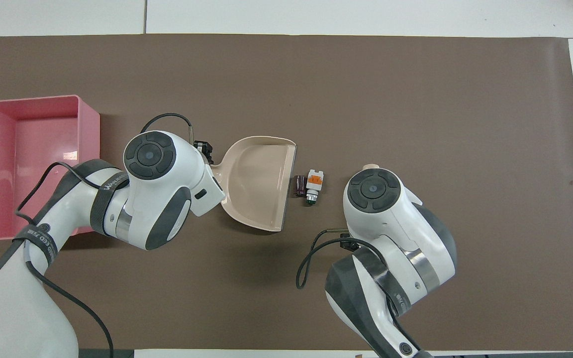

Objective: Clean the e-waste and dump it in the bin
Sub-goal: 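Sweep the component into the dustpan while the left gripper holds it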

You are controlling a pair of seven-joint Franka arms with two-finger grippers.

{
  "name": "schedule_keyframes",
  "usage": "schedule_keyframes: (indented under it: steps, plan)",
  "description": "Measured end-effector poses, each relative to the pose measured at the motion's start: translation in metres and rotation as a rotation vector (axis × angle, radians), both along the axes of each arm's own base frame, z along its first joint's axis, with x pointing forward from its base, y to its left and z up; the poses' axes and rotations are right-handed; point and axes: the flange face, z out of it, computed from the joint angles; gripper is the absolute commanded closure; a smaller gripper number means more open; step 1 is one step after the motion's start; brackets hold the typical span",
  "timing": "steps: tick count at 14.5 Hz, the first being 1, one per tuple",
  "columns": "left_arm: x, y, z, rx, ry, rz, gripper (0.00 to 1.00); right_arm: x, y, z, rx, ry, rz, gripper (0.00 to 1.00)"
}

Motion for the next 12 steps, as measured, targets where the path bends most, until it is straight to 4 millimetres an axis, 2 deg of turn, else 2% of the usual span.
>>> schedule_keyframes:
  steps: [1,2,3,4,5,12]
  plan:
    - [0.0001,0.0,0.0,-0.001,-0.001,0.0,0.48,0.0002,0.0009,0.0009,0.002,-0.001,0.0,1.0]
    - [0.0003,-0.0001,0.0002,-0.002,-0.003,0.0,0.71,0.0006,0.001,0.0014,0.003,-0.002,0.0,1.0]
    - [0.0003,-0.0001,0.0002,-0.002,-0.003,0.0,0.87,0.0007,0.0012,0.0016,0.004,-0.003,0.0,1.0]
    - [0.0003,-0.0001,0.0002,-0.002,-0.003,0.0,0.96,0.0011,0.0015,0.0018,0.006,-0.007,0.0,1.0]
    - [0.0004,-0.0001,0.0003,-0.002,-0.003,0.0,0.99,0.0017,0.0021,0.002,0.009,-0.012,0.001,1.0]
    - [0.0015,0.0033,0.0031,0.015,0.024,0.009,1.0,-0.0006,0.0064,0.0008,0.009,-0.011,0.01,1.0]
